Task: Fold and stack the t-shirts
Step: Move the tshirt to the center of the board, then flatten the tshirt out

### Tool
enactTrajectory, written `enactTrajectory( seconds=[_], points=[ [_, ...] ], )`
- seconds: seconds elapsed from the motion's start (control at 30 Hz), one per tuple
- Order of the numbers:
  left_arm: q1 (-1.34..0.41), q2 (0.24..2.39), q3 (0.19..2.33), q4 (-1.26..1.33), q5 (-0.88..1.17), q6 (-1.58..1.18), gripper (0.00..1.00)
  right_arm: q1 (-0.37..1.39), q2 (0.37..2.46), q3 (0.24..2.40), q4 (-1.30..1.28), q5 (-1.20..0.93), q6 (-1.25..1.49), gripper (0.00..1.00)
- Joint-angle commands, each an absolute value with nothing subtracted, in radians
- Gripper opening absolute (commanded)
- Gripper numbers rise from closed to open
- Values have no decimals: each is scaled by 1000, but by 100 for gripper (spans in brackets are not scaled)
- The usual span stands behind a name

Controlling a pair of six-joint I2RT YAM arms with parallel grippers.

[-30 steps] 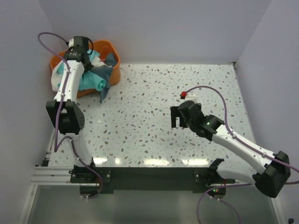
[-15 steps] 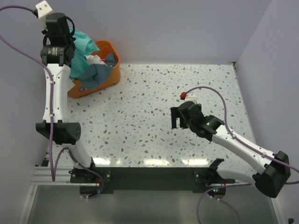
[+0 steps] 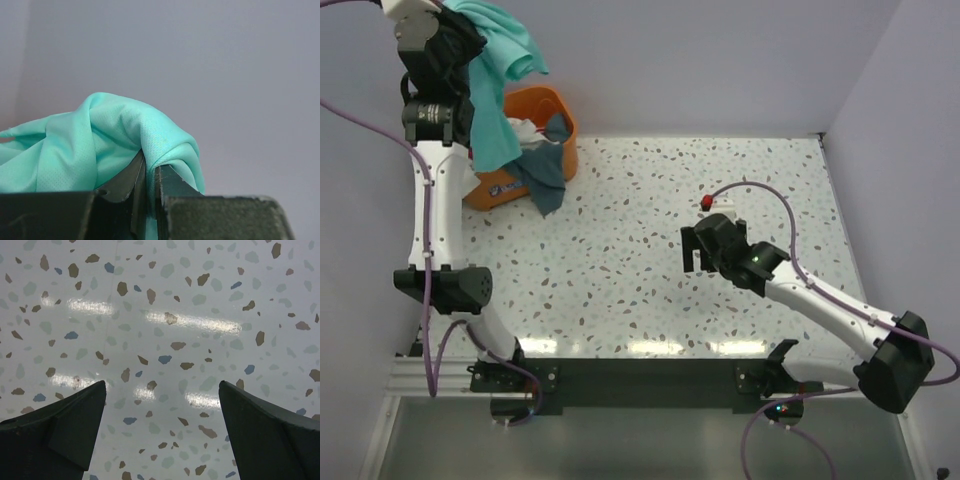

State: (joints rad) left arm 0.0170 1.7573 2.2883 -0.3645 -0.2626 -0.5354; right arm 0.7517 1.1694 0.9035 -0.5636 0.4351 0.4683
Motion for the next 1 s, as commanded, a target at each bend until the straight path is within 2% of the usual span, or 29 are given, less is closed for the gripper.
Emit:
enactTrajectory(
  seconds=[0.0,0.07,0.23,0.37,0.4,0.43,0.47,0.5,0.53,0.63,0.73,0.9,0.97],
  points=[
    [-99,1704,2355,-265,-65,-594,0,750,1134,926,-574,573,520,99],
    [-201,1675,2309,-255,-43,-560,0,750,1074,933,-635,659,587,99],
    [-365,1511,1966,-164,-5,-597,0,750,941,951,-856,969,788,99],
    [-533,1456,1764,-236,6,-551,1,750,894,982,-985,1040,831,99],
    [-593,1453,1690,-274,-45,-545,7,750,896,985,-1014,1043,831,99],
    [-609,1445,1640,-323,-61,-535,20,750,900,985,-1029,1046,839,99],
    [-617,1431,1537,-337,-61,-529,61,750,911,989,-1052,1046,847,98],
    [-615,1422,1487,-385,-83,-541,87,750,914,989,-1064,1042,850,99],
    [-615,1408,1447,-418,-127,-561,100,752,919,991,-1074,1026,859,99],
    [-615,1382,1333,-555,-283,-621,100,750,917,959,-1002,932,752,99],
    [-615,1336,1214,-635,-318,-686,100,750,919,943,-908,809,672,99],
    [-620,1200,936,-616,-188,-768,100,750,890,911,-948,684,689,99],
    [-624,1131,794,-559,-56,-794,100,750,865,878,-943,648,722,99]
  ],
)
